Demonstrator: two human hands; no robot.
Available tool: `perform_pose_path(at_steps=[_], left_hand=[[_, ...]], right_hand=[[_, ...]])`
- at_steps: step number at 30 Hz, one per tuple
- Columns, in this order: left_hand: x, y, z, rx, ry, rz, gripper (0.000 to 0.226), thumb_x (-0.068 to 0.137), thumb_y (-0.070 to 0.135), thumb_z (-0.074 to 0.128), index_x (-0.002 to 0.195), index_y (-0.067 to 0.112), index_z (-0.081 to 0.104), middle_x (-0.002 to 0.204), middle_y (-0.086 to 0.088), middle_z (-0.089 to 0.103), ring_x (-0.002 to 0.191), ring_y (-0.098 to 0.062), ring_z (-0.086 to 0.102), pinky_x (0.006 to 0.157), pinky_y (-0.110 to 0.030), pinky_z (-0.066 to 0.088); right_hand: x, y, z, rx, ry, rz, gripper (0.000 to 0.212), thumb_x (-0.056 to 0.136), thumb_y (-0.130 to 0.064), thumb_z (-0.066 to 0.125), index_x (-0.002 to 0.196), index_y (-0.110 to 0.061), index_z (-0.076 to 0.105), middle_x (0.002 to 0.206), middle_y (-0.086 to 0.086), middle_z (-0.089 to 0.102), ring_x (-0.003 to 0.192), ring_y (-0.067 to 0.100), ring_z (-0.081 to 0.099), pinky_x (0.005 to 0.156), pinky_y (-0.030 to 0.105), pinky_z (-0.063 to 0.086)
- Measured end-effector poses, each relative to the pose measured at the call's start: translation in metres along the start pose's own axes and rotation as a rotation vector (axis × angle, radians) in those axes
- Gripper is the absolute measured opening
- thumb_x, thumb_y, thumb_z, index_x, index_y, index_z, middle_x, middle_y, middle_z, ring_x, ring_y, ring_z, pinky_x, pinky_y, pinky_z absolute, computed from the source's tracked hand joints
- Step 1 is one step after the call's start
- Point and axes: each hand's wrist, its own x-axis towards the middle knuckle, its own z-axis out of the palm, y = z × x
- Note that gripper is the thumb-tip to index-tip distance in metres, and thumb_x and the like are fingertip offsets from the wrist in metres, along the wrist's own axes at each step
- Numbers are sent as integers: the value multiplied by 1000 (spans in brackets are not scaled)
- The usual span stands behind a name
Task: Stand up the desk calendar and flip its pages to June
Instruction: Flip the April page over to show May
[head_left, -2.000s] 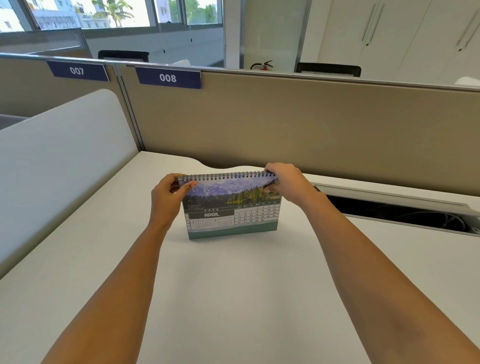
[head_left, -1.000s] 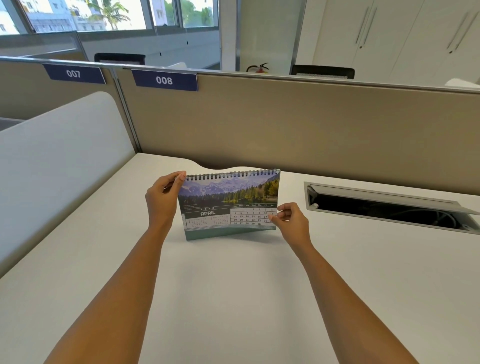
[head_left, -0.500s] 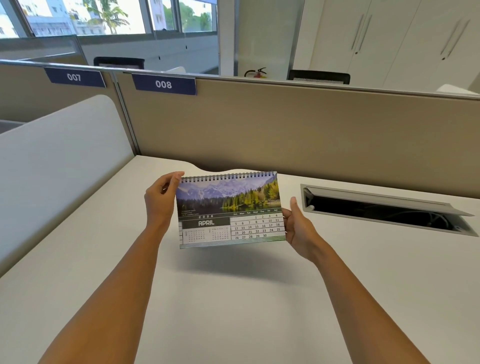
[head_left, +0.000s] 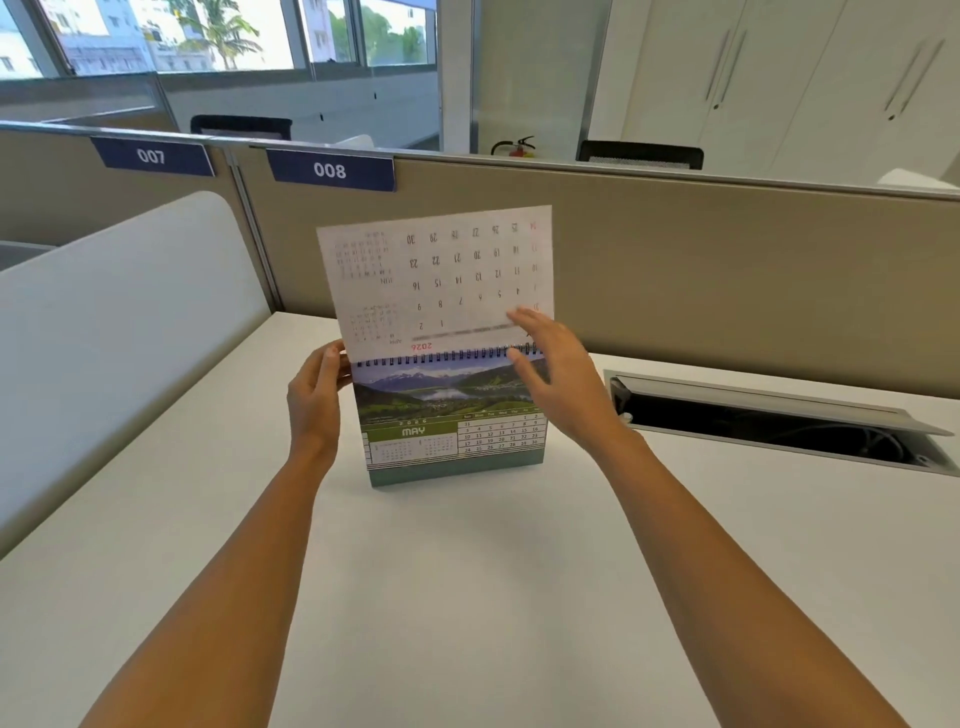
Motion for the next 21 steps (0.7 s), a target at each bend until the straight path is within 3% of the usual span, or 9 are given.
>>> perform_pose_path(at_steps=[3, 8, 11, 16, 21], left_hand=[[0, 0, 0, 19, -1, 25, 27, 97, 31, 39, 116, 21, 54, 112, 3, 61, 92, -11, 62, 71, -15, 54], [-2, 0, -1, 56, 4, 100, 31, 92, 35, 49, 123, 30, 50, 111, 3, 61, 96, -12, 61, 71, -14, 54], [0, -1, -2, 135, 9, 176, 32, 92, 31, 51, 123, 24, 54, 102, 0, 57, 95, -12, 57, 71, -10, 52], [1, -7, -1, 257, 14, 202, 33, 88, 30, 54, 106, 4, 64, 108, -14, 53, 98, -15, 52, 66, -2, 48], [2, -9, -2, 289, -1, 212, 29, 90, 27, 52, 102, 3, 63, 108, -18, 56, 95, -16, 52, 64, -2, 46]], right_hand=[[13, 13, 7, -272, -13, -69, 43, 92, -33, 50, 134, -26, 42, 145, -2, 43, 133, 18, 37, 109, 41, 29], [23, 28, 15, -374, -68, -83, 34, 90, -37, 53, 122, -25, 50, 129, -1, 57, 120, 20, 50, 103, 37, 35], [26, 32, 18, -418, -111, -91, 35, 89, -40, 53, 120, -23, 50, 123, 1, 61, 115, 22, 52, 99, 37, 37], [32, 33, 17, -461, -175, -96, 34, 88, -43, 53, 112, -19, 51, 115, 3, 62, 104, 23, 53, 91, 37, 39], [35, 31, 17, -473, -202, -70, 36, 88, -42, 53, 112, -15, 50, 116, 6, 60, 104, 25, 51, 89, 37, 39]])
